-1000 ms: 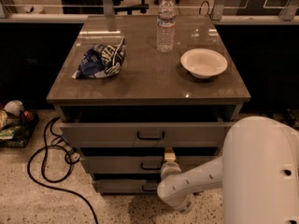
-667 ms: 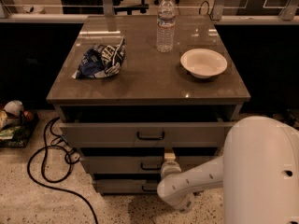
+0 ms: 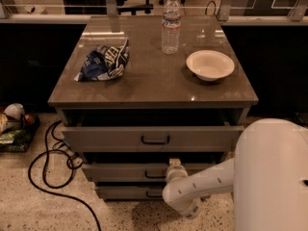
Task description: Open middle drawer
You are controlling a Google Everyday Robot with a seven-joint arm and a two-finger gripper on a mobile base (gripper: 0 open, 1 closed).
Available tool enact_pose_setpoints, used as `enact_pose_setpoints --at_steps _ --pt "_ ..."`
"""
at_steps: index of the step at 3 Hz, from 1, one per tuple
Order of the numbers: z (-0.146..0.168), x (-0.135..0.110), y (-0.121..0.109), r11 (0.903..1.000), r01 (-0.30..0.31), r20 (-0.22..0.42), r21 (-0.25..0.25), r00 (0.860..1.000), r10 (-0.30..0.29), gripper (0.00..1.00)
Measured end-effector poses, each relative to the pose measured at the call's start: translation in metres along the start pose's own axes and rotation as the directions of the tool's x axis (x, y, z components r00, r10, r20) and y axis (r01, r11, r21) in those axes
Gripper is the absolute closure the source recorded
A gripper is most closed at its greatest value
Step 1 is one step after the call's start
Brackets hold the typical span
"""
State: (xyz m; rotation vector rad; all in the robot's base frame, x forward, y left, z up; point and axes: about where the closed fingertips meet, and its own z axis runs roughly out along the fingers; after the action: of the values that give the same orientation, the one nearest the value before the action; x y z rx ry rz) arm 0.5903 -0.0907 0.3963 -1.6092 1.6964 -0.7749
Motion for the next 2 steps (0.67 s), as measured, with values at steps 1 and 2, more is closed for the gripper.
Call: enact_pose_setpoints --at_steps 1,2 --pt "-0.0055 -0.0006 -0.0073 1.0000 0.000 0.000 0.000 1.000 0.000 1.00" --pt "-0.0055 -0.0006 -0.0073 1.0000 0.000 0.000 0.000 1.000 0.000 1.00"
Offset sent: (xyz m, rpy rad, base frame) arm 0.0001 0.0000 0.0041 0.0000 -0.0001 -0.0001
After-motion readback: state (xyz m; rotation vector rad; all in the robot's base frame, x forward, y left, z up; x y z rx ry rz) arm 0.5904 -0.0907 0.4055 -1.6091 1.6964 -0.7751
